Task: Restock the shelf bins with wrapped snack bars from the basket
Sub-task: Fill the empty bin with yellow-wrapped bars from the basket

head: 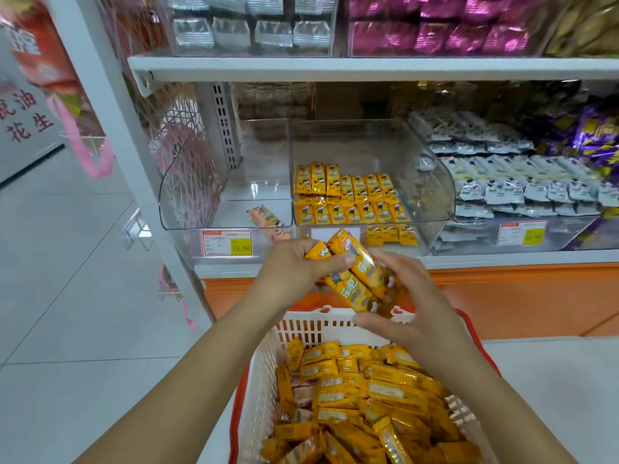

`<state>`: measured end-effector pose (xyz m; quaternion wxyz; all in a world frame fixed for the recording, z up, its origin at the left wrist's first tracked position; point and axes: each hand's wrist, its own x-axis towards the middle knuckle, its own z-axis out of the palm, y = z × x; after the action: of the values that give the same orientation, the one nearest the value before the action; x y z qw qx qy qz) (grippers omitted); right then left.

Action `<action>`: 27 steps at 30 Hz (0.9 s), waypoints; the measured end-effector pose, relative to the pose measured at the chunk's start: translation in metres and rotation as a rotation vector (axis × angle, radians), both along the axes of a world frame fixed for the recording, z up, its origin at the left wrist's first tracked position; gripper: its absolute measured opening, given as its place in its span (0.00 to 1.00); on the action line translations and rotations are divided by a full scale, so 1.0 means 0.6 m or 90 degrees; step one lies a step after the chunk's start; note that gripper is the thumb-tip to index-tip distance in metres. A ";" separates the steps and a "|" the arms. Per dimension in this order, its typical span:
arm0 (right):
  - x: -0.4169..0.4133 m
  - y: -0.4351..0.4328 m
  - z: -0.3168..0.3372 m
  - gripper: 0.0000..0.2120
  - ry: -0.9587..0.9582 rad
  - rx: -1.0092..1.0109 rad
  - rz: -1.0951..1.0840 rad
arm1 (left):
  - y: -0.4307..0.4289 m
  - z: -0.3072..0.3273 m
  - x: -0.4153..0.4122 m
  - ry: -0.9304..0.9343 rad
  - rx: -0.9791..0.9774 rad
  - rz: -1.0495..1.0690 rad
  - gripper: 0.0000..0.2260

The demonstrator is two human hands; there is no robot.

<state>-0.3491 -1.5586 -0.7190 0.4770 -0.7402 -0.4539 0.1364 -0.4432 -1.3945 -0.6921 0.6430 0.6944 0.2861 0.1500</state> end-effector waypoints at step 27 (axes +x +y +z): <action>0.297 0.368 0.040 0.24 -0.076 -0.334 -0.300 | 0.082 -0.018 0.050 -0.072 0.429 0.204 0.22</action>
<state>-0.1712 -1.3381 -0.6952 0.2616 -0.9284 -0.2474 0.0916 -0.4134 -1.3455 -0.7030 0.3617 0.8040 0.2896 0.3727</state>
